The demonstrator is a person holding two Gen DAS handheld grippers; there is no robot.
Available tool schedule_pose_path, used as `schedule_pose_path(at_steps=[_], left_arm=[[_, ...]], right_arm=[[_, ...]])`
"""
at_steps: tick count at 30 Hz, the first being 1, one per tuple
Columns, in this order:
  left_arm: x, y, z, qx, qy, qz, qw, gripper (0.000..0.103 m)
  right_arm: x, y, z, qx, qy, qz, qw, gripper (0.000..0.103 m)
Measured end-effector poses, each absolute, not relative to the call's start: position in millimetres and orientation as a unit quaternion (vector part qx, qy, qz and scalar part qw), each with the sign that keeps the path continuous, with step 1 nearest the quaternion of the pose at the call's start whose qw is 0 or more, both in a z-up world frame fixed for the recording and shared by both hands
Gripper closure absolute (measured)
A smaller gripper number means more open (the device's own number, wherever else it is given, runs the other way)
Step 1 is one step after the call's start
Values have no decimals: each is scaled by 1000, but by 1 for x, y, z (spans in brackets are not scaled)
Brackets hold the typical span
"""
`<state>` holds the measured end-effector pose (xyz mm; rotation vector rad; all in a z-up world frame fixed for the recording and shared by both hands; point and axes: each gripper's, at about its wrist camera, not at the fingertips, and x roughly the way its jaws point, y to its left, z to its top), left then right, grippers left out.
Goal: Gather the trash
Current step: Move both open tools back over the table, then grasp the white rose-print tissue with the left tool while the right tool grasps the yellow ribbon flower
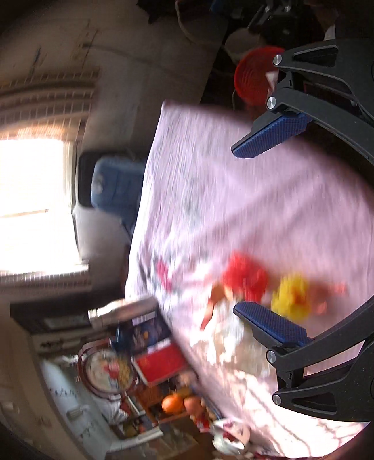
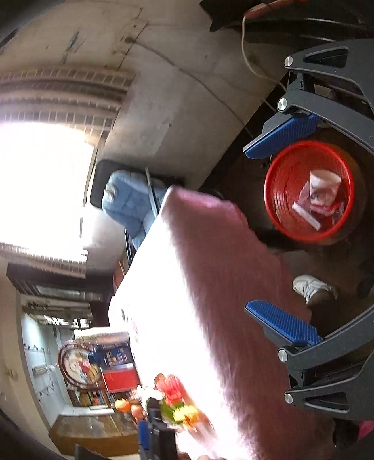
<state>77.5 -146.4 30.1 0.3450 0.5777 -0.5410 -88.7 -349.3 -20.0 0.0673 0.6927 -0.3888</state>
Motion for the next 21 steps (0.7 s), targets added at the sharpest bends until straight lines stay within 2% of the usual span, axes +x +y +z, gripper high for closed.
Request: schedule_pose_path(at_steps=[9,15,21], left_arm=[[175,-39,35,107,314,-140,933,7],[216,-9,8,81,357,-117,923,7],[242,42,-22,100,404,-39,909,7]], right_arm=[[-61,-318,-26,37,361,-144,921,6],[-48,-299,-26,27,370,-128,920,6],[-31,-275,-23,23,370,-94,924,6]])
